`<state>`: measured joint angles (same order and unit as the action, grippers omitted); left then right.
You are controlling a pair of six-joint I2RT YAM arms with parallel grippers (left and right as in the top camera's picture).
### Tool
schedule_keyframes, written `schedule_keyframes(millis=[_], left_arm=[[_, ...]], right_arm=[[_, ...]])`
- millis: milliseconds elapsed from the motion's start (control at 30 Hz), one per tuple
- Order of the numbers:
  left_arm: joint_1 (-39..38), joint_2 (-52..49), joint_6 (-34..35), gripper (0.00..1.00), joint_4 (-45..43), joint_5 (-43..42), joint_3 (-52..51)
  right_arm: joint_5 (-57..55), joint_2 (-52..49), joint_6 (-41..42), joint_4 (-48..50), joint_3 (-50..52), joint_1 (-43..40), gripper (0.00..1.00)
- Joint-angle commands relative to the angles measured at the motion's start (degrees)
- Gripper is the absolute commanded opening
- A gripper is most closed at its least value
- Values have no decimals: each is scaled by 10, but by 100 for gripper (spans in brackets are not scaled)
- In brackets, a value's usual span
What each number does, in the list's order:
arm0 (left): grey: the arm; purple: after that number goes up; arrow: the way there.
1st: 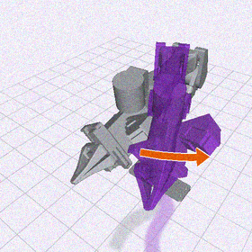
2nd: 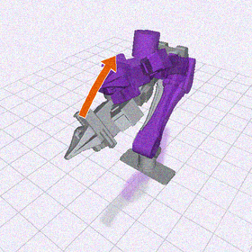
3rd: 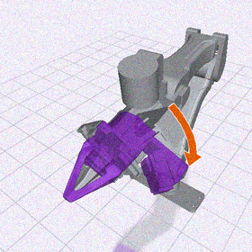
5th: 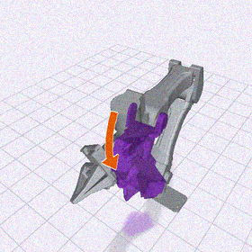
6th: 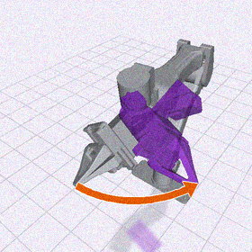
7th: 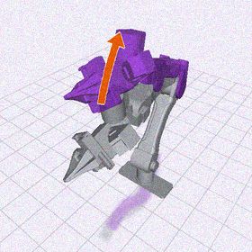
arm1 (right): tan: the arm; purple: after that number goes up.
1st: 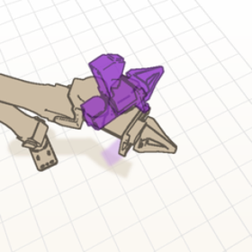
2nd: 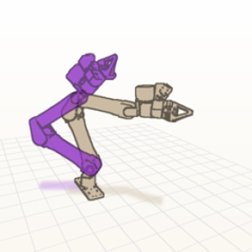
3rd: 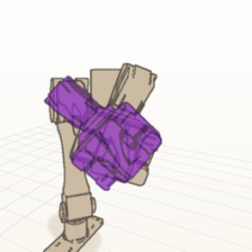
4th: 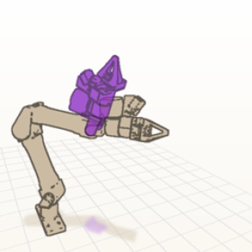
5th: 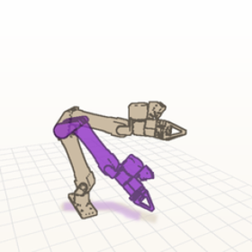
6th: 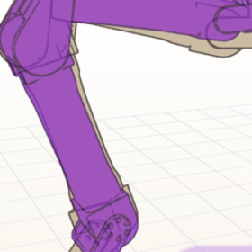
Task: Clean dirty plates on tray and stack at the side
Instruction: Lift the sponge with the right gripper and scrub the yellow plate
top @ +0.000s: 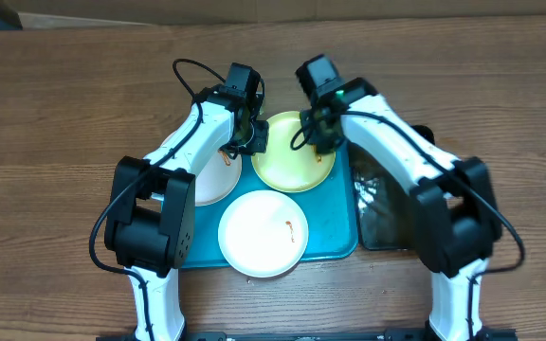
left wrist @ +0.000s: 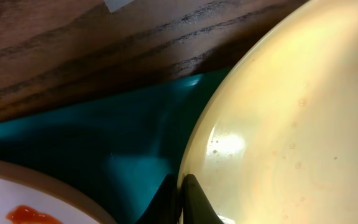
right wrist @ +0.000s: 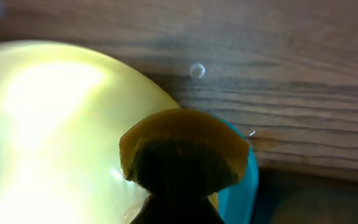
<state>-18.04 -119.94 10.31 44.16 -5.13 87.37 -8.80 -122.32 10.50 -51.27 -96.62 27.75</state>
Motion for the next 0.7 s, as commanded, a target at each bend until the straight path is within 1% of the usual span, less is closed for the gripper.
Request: schedule_keyframes(millis=[0, 100, 200, 400, 600, 667], left_arm=[[-4, -7, -5, 4, 3, 7, 6], [-4, -7, -5, 4, 2, 7, 6], [-4, -7, -5, 4, 2, 7, 6], [-4, -7, -5, 4, 1, 7, 6], [-4, -7, -5, 4, 1, 7, 6], [-4, -7, -5, 4, 1, 7, 6]], right_arm=[[-32, -18, 1, 4, -11, -2, 4], [-32, -38, 7, 1, -9, -5, 4], [-20, -57, 29, -15, -9, -5, 4], [116, -63, 31, -28, -9, -5, 4], [159, -64, 94, -36, -9, -5, 4], [181, -64, 95, -30, -9, -4, 4]])
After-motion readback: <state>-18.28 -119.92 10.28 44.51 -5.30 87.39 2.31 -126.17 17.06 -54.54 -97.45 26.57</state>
